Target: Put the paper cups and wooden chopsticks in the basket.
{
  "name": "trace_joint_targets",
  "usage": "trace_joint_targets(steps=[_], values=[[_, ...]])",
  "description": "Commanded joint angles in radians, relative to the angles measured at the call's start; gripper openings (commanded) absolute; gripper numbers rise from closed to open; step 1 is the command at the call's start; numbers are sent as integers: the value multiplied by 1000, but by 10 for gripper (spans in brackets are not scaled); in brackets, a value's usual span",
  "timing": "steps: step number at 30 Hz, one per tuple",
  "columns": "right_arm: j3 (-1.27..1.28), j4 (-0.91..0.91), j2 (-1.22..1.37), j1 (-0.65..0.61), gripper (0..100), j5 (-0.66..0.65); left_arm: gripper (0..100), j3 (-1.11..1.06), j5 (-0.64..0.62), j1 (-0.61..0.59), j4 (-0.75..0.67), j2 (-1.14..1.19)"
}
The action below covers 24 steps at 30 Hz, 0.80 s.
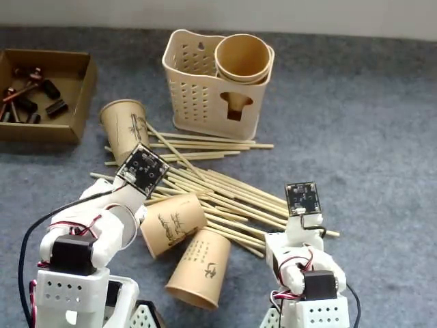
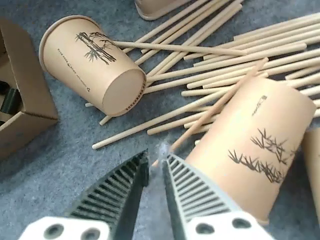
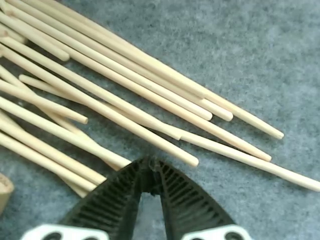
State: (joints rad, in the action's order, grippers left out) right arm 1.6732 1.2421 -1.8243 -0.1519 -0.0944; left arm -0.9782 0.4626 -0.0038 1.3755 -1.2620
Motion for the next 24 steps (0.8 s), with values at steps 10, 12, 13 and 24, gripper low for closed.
trace_joint_targets(steps=[10, 12, 13, 24], values=[[116, 1, -7, -5, 5, -9, 175, 160, 216, -150, 192, 145], [116, 1, -7, -5, 5, -9, 175, 211, 239, -150, 227, 211], [116, 1, -7, -5, 5, -9, 175, 234, 250, -150, 236, 245], [116, 1, -7, -5, 5, -9, 175, 266, 440, -143, 236, 522]])
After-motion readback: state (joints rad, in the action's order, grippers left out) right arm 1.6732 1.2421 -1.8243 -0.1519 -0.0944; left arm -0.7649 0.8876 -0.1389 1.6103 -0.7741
